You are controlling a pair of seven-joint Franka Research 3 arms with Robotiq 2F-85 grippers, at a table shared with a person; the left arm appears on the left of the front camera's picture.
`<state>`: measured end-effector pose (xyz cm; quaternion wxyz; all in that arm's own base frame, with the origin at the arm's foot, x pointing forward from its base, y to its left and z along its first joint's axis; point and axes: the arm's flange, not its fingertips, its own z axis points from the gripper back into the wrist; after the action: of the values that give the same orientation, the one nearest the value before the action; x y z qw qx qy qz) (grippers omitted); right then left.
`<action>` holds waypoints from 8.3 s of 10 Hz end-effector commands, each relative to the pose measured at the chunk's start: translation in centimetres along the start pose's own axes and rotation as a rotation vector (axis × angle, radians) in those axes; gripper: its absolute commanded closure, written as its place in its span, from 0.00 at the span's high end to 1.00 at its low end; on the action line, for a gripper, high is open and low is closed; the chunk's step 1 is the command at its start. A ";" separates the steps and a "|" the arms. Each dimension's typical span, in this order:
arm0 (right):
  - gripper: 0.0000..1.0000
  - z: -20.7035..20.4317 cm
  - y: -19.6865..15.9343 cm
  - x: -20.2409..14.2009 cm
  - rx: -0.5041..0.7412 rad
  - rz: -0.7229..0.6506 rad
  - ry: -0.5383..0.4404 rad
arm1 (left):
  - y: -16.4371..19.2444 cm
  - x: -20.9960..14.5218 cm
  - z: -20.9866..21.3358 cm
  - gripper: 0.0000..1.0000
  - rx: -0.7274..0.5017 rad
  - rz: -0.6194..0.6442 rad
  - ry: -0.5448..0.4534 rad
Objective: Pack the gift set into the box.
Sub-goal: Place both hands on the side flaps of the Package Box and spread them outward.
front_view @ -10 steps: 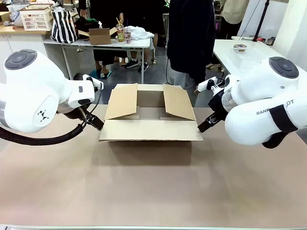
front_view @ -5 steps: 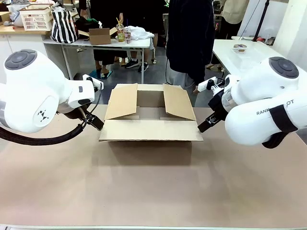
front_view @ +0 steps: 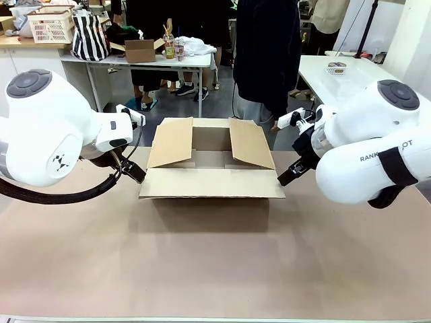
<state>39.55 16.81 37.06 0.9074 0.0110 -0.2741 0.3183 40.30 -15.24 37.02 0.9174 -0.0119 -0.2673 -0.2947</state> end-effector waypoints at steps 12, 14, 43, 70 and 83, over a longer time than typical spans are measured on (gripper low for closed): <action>1.00 16.8 -1.2 2.4 0.489 -0.321 -0.126 | 1.1 1.4 16.5 1.00 -0.345 -0.087 -0.101; 1.00 17.1 -2.4 2.4 0.927 -0.531 -0.140 | 2.9 0.5 16.1 1.00 -0.721 -0.020 -0.144; 1.00 16.5 -8.0 -1.1 1.097 -0.905 -0.264 | -6.3 20.8 5.5 1.00 -0.376 0.210 0.204; 1.00 16.5 -8.0 -1.1 1.097 -0.905 -0.264 | -8.3 23.3 -4.8 1.00 0.570 0.405 0.360; 1.00 16.5 -8.0 -1.1 1.097 -0.905 -0.264 | 0.7 19.5 0.6 1.00 0.477 0.599 0.336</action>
<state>35.06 6.30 51.75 0.7826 0.6067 -0.1393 -0.0086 55.15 -26.76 47.51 0.9665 0.1944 -0.1587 0.0539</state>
